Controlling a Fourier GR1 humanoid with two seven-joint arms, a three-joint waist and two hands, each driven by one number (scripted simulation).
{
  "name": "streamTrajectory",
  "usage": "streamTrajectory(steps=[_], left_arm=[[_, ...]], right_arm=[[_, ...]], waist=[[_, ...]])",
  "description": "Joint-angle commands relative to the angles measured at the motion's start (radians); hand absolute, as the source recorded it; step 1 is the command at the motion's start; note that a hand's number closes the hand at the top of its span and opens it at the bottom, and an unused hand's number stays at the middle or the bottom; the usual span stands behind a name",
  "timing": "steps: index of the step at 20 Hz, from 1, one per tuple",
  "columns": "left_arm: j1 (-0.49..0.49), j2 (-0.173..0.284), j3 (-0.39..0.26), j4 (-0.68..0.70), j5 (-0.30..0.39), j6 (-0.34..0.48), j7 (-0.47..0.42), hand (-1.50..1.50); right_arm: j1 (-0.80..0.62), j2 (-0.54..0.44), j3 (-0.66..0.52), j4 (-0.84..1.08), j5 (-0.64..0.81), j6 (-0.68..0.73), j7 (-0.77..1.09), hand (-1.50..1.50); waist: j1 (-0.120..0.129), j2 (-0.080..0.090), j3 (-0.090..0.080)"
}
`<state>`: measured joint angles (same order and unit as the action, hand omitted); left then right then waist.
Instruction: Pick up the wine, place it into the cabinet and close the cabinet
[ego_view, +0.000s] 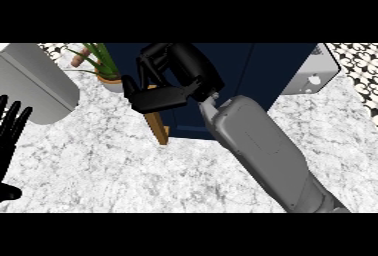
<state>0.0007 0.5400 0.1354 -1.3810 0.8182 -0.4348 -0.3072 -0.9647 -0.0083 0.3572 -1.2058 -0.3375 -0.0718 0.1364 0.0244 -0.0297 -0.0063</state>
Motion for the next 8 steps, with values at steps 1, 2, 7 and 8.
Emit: streamTrajectory(steps=[1, 2, 7, 8], left_arm=[[-0.026, -0.014, -0.001, 0.042, -0.033, -0.017, -0.029, -1.50], [-0.029, 0.024, 0.017, 0.010, 0.040, -0.039, 0.033, -1.50], [-0.023, -0.027, -0.023, -0.019, -0.012, -0.016, 0.010, -1.50], [-0.019, 0.025, 0.026, 0.032, 0.022, -0.049, 0.024, -1.50]], right_arm=[[-0.032, -0.061, -0.076, 0.145, 0.042, -0.024, -0.017, 1.50], [-0.028, -0.061, -0.086, 0.177, 0.040, -0.008, -0.056, 1.50], [-0.066, -0.060, -0.111, 0.193, 0.032, 0.000, -0.047, 1.50], [-0.017, -0.091, -0.101, 0.194, 0.035, 0.034, -0.076, 1.50]], waist=[[-0.013, 0.038, 0.005], [0.000, 0.039, 0.006], [0.000, 0.037, 0.006], [-0.003, 0.040, 0.006]])
